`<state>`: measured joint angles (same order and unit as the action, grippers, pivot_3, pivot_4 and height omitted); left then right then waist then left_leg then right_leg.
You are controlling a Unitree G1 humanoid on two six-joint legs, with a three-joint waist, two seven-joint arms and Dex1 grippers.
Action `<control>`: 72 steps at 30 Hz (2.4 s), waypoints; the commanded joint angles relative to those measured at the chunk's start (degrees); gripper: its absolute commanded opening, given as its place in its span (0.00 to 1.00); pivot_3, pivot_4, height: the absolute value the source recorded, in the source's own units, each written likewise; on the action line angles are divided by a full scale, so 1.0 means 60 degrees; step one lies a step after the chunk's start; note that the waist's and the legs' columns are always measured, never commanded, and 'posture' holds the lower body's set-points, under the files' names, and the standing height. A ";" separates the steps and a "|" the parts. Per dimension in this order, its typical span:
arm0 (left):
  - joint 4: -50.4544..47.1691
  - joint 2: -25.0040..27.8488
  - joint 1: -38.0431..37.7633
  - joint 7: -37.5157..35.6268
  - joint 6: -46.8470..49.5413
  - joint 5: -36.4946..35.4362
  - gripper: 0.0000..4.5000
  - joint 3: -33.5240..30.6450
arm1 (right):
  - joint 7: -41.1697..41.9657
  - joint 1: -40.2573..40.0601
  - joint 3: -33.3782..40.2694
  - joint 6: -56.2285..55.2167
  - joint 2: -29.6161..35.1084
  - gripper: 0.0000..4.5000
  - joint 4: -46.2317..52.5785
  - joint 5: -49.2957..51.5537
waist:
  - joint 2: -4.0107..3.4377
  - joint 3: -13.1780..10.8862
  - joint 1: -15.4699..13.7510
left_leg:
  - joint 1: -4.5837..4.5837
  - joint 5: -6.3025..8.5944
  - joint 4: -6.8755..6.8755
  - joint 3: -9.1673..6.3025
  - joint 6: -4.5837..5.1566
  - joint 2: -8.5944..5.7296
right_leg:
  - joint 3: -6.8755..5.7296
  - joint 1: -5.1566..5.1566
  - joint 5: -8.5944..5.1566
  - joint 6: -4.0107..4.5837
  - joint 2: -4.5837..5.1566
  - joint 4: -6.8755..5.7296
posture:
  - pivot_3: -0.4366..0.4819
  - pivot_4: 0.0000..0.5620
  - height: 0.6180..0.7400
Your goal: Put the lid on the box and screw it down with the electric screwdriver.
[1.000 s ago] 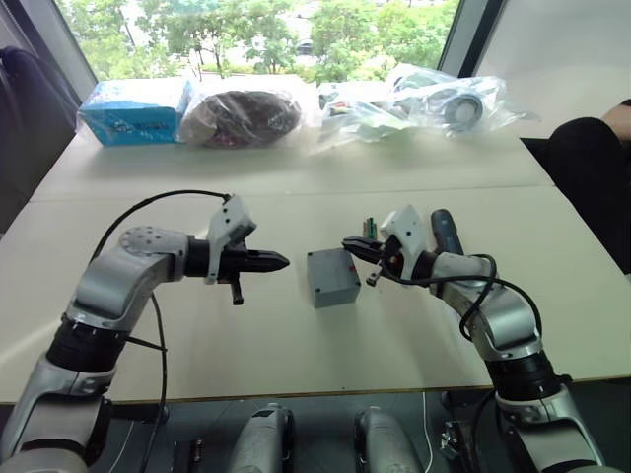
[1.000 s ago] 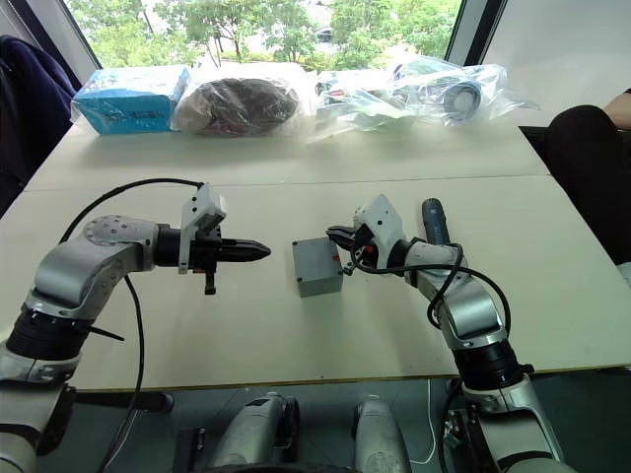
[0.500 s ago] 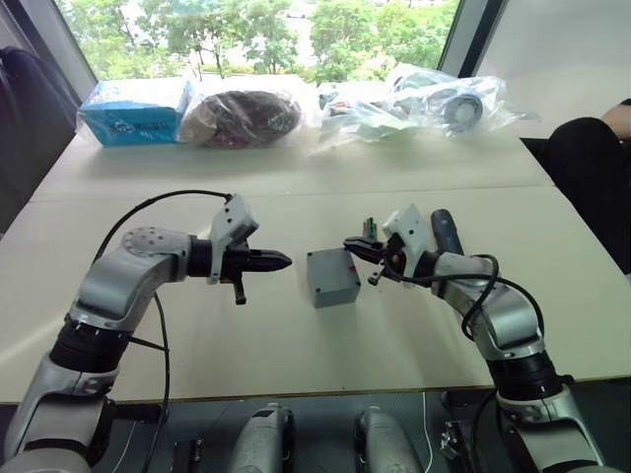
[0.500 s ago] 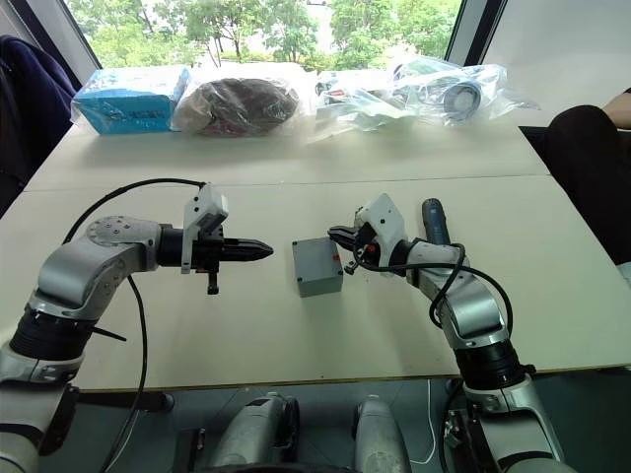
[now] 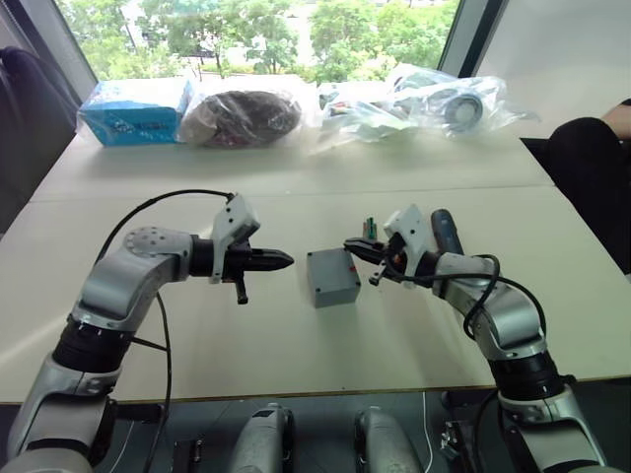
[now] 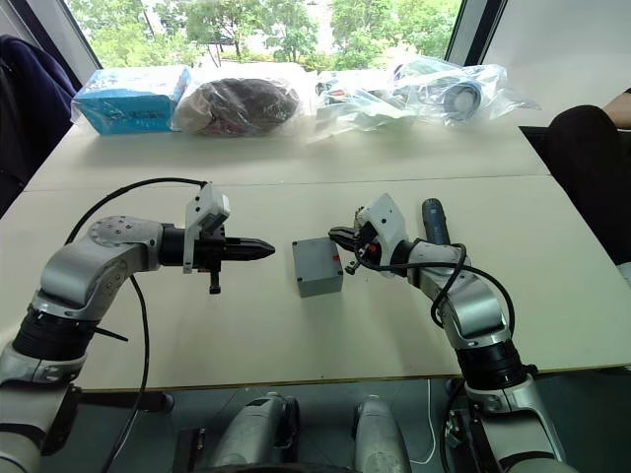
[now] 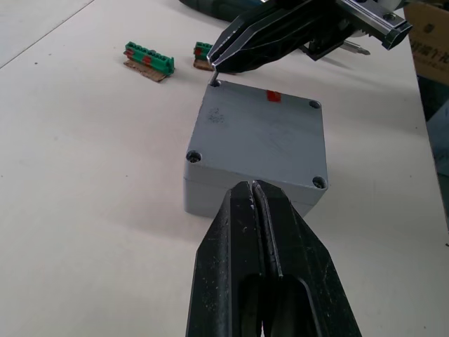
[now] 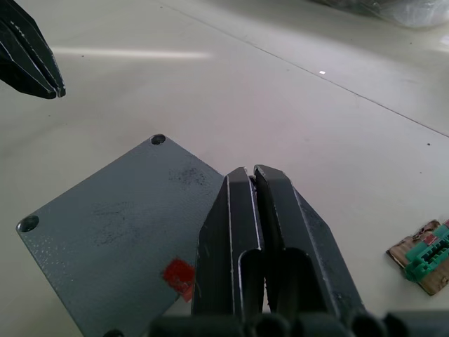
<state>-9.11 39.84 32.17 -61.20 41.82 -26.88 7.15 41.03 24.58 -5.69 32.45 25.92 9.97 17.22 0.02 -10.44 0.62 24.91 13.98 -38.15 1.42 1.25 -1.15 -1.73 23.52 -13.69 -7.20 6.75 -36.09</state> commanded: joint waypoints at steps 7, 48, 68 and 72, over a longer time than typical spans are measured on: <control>-0.0088 -0.0020 0.0119 -0.0050 -0.0218 -0.0006 0.00 -0.0085 | 0.0015 -0.0131 0.0215 0.0136 0.0074 0.00 0.0572 0.0285 | 0.0000 0.0000 0.0003 | 0.0000 0.0000 0.0000 0.0001 0.0000 0.0000 | 0.0001 0.0000 0.0000 0.0000 0.0000 0.0000 | 0.48 0.27 1.00; -0.0651 -0.0628 0.1215 -0.1349 -0.1441 0.0383 0.00 0.1113 | 0.0829 0.3917 -0.0176 0.9457 0.5742 0.96 -0.3023 0.2277 | -0.0001 -0.0002 -0.0147 | 0.0002 0.0006 0.0012 0.0013 0.0010 0.0001 | 0.0002 0.0003 -0.0022 0.0043 0.0012 0.0021 | 0.48 0.27 1.00; -0.1638 -0.0779 0.0136 -0.0141 -0.0973 0.0203 0.00 0.0849 | 0.4178 0.6475 -0.4860 0.6506 0.4154 0.82 -0.8377 -0.0741 | 0.0002 -0.0001 0.0021 | 0.0005 0.0012 -0.0005 0.0019 0.0019 -0.0002 | 0.0006 0.0002 -0.0005 0.0008 0.0007 0.0014 | 0.48 0.27 1.00; -0.1672 -0.0779 0.0036 0.0021 -0.0951 0.0200 0.00 0.0788 | 0.4637 0.6445 -0.5142 0.6400 0.4032 0.55 -0.8418 -0.1225 | 0.0002 0.0000 0.0023 | 0.0002 0.0012 -0.0005 0.0015 0.0018 -0.0001 | 0.0005 0.0002 -0.0005 0.0009 0.0005 0.0011 | 0.48 0.27 1.00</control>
<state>-17.37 35.23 32.06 -61.65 36.14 -24.54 13.69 66.88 63.53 -35.24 70.66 51.08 -40.09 11.03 0.03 -10.44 0.75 24.93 14.05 -38.18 1.50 1.36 -1.15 -1.71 23.54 -13.72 -7.14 6.76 -36.03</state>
